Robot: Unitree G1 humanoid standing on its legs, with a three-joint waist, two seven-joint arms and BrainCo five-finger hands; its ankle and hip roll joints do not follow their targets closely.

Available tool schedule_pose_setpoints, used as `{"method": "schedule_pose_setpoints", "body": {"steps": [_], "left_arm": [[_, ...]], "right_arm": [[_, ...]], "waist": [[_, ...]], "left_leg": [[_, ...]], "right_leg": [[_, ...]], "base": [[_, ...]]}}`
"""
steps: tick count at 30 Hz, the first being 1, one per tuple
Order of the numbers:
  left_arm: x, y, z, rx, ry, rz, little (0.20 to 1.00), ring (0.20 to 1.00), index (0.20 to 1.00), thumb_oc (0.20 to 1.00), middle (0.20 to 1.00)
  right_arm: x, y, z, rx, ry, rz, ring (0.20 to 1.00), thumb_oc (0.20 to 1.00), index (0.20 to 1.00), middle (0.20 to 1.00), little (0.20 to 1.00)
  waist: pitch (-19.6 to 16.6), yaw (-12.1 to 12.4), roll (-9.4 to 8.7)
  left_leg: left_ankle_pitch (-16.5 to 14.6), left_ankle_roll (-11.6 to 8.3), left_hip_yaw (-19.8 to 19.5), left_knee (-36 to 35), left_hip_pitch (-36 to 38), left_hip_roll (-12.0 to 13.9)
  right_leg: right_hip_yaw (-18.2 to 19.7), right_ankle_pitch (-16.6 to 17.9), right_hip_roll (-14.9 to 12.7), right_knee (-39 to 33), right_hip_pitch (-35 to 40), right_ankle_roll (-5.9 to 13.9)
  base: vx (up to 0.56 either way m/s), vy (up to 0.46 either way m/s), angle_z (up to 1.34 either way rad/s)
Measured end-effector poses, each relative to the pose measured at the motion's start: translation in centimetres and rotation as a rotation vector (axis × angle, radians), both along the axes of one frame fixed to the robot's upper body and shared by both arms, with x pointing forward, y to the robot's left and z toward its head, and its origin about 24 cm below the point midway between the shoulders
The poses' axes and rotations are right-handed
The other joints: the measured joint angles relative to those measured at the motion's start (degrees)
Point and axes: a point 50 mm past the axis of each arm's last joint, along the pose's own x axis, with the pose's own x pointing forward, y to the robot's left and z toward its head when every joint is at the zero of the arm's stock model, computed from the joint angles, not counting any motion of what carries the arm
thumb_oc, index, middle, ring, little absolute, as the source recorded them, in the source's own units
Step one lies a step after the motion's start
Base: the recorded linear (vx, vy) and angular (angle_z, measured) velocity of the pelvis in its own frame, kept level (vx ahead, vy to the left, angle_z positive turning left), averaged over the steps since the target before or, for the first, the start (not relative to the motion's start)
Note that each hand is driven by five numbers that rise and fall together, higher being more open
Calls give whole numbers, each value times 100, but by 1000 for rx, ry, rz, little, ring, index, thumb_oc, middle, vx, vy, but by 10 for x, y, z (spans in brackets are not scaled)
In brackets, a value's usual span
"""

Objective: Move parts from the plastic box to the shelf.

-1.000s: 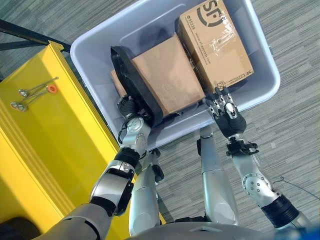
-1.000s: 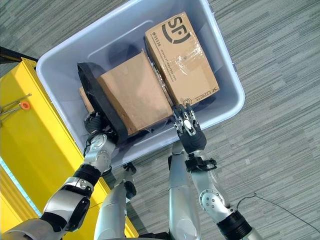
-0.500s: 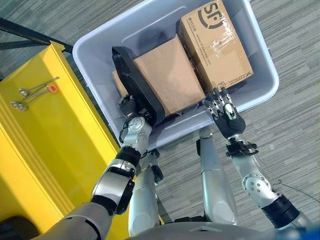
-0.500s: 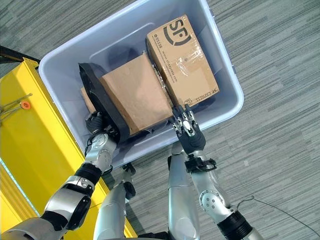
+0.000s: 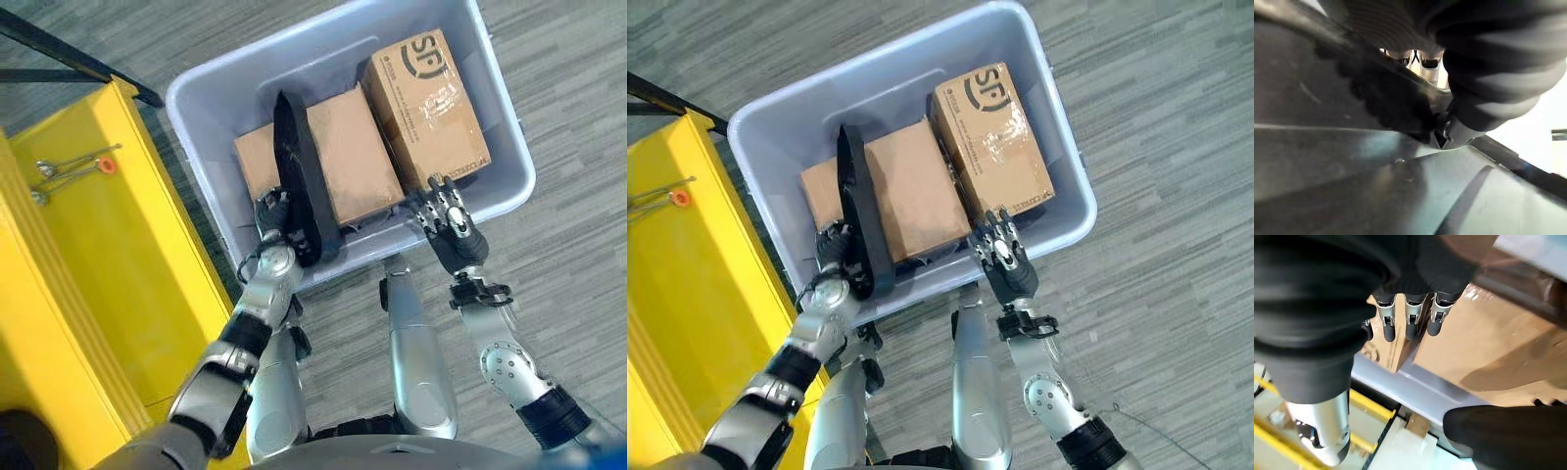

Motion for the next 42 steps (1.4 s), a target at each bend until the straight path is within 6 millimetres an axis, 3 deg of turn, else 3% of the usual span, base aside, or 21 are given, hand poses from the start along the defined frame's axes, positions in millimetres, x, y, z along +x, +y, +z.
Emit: {"method": "schedule_pose_setpoints", "body": {"steps": [2, 6, 12, 15, 20, 27, 30, 36, 41, 42], "left_arm": [[-13, 15, 0, -13, -26, 38, 200, 200, 200, 200, 200], [-26, 38, 9, 123, -82, 30, 200, 200, 200, 200, 200], [-30, 39, 25, 158, -165, -21, 200, 200, 200, 200, 200], [-35, 37, 43, 224, -255, -69, 200, 200, 200, 200, 200], [-46, 51, 63, 350, -337, -129, 200, 200, 200, 200, 200], [-70, 65, 40, 377, -240, -193, 200, 200, 200, 200, 200], [-87, 71, 21, 372, -154, -222, 200, 200, 200, 200, 200], [-108, 76, 5, 364, -75, -263, 200, 200, 200, 200, 200], [-123, 81, -6, 281, -33, -221, 200, 200, 200, 200, 200], [-128, 82, -10, 261, -13, -221, 200, 200, 200, 200, 200]], "right_arm": [[-1, -6, 1, -12, -11, -19, 1000, 1000, 1000, 1000, 1000], [-8, -26, -5, -54, 13, -62, 1000, 1000, 1000, 1000, 1000], [-11, -26, -7, -96, 11, -35, 1000, 1000, 1000, 1000, 1000], [-12, -30, -6, -97, -3, -32, 1000, 1000, 1000, 1000, 1000], [-12, -37, -2, -99, -18, -47, 1000, 1000, 1000, 1000, 1000], [-15, -35, -8, -97, 4, -17, 1000, 1000, 1000, 1000, 1000], [-21, -35, -18, -116, 47, -18, 1000, 1000, 1000, 1000, 1000], [-22, -32, -31, -107, 100, 0, 1000, 1000, 1000, 1000, 1000], [-13, -24, -29, -136, 99, 59, 1000, 1000, 1000, 1000, 1000], [-10, -21, -26, -136, 85, 70, 1000, 1000, 1000, 1000, 1000]], "waist": [[3, 13, 7], [12, 253, 28], [35, 301, 47], [39, 305, 50], [-20, 317, 63], [-687, 520, 122], [-1291, 639, 127], [-1938, 802, 84], [-2130, 1085, 70], [-2121, 1286, 161]], "left_leg": [[0, 0, -70, 8, 91, 32], [6, 16, -282, -61, 532, 77], [66, -17, -435, -182, 969, 117], [79, 0, -452, -328, 1268, 145], [105, -39, -587, -507, 1666, 184], [94, -90, -628, -704, 2087, 255], [62, -118, -657, -844, 2337, 311], [54, -107, -820, -997, 2711, 441], [34, -98, -1115, -750, 2536, 709], [60, -28, -1257, -777, 2449, 758]], "right_leg": [[-84, 64, 5, -120, 202, -13], [-350, 164, -9, -520, 966, -6], [-568, 341, 1, -978, 1695, -9], [-693, 373, 10, -1244, 2108, 5], [-852, 449, 58, -1545, 2641, -16], [-1001, 411, 126, -1684, 3103, -16], [-1069, 299, 182, -1739, 3351, -18], [-1271, 100, 281, -1770, 3793, -19], [-1555, -150, 440, -1411, 3759, -176], [-1673, -224, 523, -1280, 3769, -240]], "base": [[-8, 4, 14], [17, 6, 22], [16, 5, 14], [46, 6, 9], [57, 1, 10], [72, -31, 6], [59, -71, 10], [29, -110, 15], [-57, -203, 29], [-217, -225, 41]]}}
